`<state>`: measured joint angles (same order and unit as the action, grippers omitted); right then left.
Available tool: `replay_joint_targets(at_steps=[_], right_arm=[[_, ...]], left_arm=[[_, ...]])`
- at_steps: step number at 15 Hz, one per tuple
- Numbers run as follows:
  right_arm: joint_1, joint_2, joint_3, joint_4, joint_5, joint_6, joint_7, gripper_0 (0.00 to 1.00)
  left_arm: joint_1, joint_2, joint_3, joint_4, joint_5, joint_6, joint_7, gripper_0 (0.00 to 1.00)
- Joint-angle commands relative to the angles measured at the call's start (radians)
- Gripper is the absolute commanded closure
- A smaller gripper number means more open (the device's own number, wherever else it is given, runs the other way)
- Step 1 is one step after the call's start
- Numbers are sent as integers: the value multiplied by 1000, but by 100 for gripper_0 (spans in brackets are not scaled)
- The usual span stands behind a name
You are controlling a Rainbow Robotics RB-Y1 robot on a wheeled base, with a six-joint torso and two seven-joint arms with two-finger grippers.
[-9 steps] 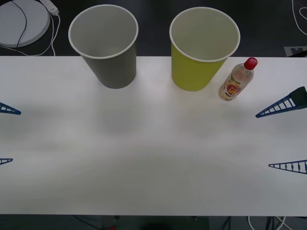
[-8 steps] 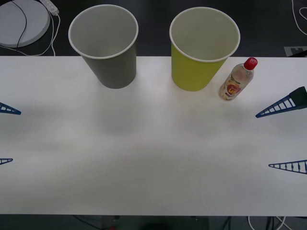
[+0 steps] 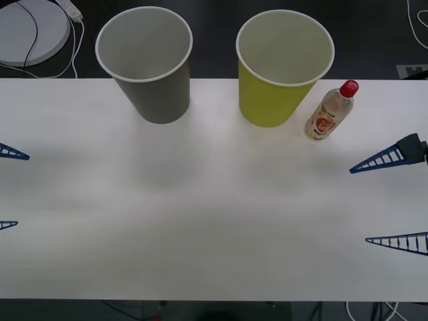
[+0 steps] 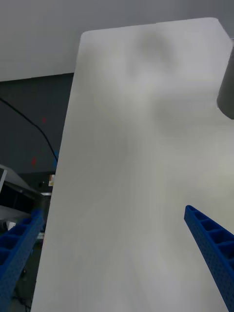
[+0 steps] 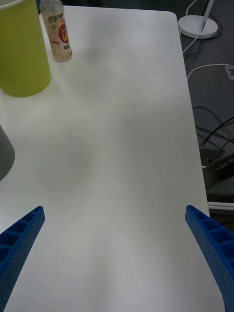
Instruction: Put the can into the green bin and the plastic bottle into the gray bin
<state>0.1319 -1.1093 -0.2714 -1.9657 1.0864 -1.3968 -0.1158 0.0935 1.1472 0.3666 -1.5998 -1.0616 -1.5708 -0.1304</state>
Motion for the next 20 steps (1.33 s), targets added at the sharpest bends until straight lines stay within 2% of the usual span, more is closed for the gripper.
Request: replay_joint_targets(at_steps=[1, 4, 10, 15, 20], right_arm=[[3, -3, 0, -1, -31, 25, -2, 0], [34, -3, 0, -18, -63, 91, 1, 0], [175, -3, -2, -104, -63, 348, 13, 0], [298, -1, -15, -124, -86, 486, 16, 0], [376, 54, -14, -120, -95, 644, 13, 0]], left_arm=[[0, 0, 0, 0, 0, 0, 0, 0], [0, 0, 0, 0, 0, 0, 0, 0], [0, 0, 0, 0, 0, 0, 0, 0], [0, 0, 0, 0, 0, 0, 0, 0], [0, 0, 0, 0, 0, 0, 0, 0]])
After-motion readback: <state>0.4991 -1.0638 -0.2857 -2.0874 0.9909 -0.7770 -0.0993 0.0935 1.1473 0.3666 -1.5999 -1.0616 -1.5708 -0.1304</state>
